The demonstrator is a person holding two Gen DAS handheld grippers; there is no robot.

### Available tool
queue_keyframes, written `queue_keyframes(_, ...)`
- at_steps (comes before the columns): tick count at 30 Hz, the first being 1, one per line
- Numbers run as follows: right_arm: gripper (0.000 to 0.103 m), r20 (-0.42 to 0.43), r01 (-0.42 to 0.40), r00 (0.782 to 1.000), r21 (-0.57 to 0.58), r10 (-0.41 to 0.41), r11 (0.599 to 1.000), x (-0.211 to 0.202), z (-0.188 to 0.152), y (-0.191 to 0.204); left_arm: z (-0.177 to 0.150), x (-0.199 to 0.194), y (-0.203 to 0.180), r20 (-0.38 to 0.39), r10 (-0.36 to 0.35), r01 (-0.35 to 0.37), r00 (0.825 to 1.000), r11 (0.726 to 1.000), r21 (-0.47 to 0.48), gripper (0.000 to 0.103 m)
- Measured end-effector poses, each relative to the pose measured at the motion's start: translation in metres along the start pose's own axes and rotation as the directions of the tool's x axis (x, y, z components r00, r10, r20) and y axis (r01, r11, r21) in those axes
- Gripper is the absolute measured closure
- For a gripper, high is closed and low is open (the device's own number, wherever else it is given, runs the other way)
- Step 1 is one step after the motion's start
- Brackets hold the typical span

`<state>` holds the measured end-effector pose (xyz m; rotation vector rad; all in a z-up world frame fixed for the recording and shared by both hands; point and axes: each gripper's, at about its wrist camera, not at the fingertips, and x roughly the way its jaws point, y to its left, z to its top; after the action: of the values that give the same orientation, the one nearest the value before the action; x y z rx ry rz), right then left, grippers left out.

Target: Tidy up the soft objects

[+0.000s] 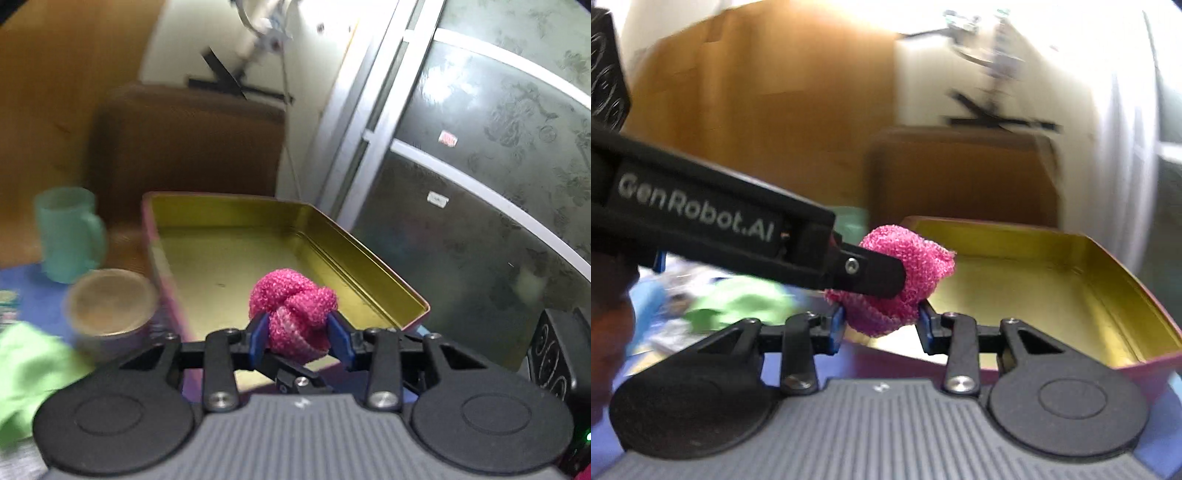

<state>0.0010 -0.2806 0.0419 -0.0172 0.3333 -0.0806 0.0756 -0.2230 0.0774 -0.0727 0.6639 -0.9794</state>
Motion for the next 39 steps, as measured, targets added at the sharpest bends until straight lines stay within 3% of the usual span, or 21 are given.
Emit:
queue_keyframes(3,0.053,-0.071,0.065,0.996,0.071,-0.06,0.995,0.013,-0.003,-0.028,0.002,0.032,-0.005,-0.036,0.016,-0.017,0.999,0.999,-0.03,0.062)
queue_keyframes(6,0.023,-0.078,0.142,0.988,0.112,-0.134,0.983,0.01,-0.011,-0.042,0.001,0.038,-0.004,-0.061,0.05,-0.053,0.997,0.997,-0.048,0.062)
queue_keyframes(10,0.023,-0.011,0.187,0.982,0.169,-0.188,0.968,-0.012,-0.015,-0.038,-0.003,-0.022,0.008,0.038,0.078,-0.076,0.996,0.996,-0.046,0.057)
queue_keyframes(13,0.033,0.109,0.141,0.981,0.182,-0.163,0.973,-0.041,-0.015,-0.019,-0.023,-0.093,0.033,0.132,0.147,-0.141,0.98,0.989,-0.055,0.055)
queue_keyframes(15,0.042,0.136,0.073,0.986,0.133,-0.092,0.988,-0.05,-0.014,0.001,-0.041,-0.139,0.057,0.168,0.231,-0.217,0.958,0.971,-0.097,0.054)
queue_keyframes(17,0.05,0.08,-0.076,0.994,0.081,0.069,0.994,-0.042,-0.011,0.034,-0.062,-0.185,0.087,0.179,0.352,-0.326,0.919,0.931,-0.163,0.054)
queue_keyframes(18,0.051,0.039,-0.156,0.987,0.06,0.154,0.986,-0.036,-0.011,0.054,-0.071,-0.204,0.101,0.165,0.416,-0.384,0.894,0.902,-0.197,0.053)
queue_keyframes(20,0.051,-0.042,-0.297,0.954,0.006,0.297,0.955,-0.022,-0.012,0.099,-0.09,-0.235,0.128,0.112,0.533,-0.492,0.839,0.83,-0.261,0.053)
queue_keyframes(22,0.051,-0.119,-0.402,0.911,-0.037,0.396,0.915,-0.007,-0.013,0.143,-0.105,-0.259,0.15,0.084,0.593,-0.544,0.801,0.779,-0.313,0.053)
queue_keyframes(24,0.049,-0.18,-0.49,0.863,-0.069,0.472,0.869,0.012,-0.011,0.18,-0.114,-0.275,0.167,0.062,0.629,-0.57,0.775,0.738,-0.362,0.052)
queue_keyframes(26,0.037,-0.221,-0.515,0.847,-0.121,0.483,0.849,0.022,-0.014,0.214,-0.12,-0.284,0.183,0.037,0.648,-0.581,0.761,0.705,-0.405,0.052)
queue_keyframes(28,0.029,-0.252,-0.518,0.844,-0.15,0.474,0.842,0.041,-0.016,0.24,-0.128,-0.287,0.191,0.023,0.654,-0.584,0.756,0.691,-0.426,0.052)
queue_keyframes(30,0.027,-0.271,-0.519,0.841,-0.154,0.469,0.841,0.062,-0.017,0.257,-0.132,-0.286,0.198,0.012,0.645,-0.577,0.764,0.692,-0.434,0.052)
queue_keyframes(31,0.03,-0.278,-0.51,0.846,-0.169,0.456,0.843,0.066,-0.017,0.262,-0.134,-0.282,0.194,0.003,0.639,-0.575,0.769,0.694,-0.433,0.052)
queue_keyframes(32,0.051,-0.284,-0.51,0.846,-0.182,0.452,0.841,0.066,-0.018,0.264,-0.135,-0.279,0.195,-0.003,0.63,-0.569,0.776,0.699,-0.432,0.052)
queue_keyframes(33,0.059,-0.306,-0.519,0.837,-0.179,0.454,0.836,0.064,-0.019,0.261,-0.134,-0.273,0.196,-0.009,0.616,-0.558,0.788,0.708,-0.432,0.052)
queue_keyframes(39,0.066,-0.354,-0.568,0.788,-0.102,0.504,0.817,0.032,-0.03,0.207,-0.139,-0.242,0.179,-0.036,0.512,-0.479,0.858,0.774,-0.414,0.043)
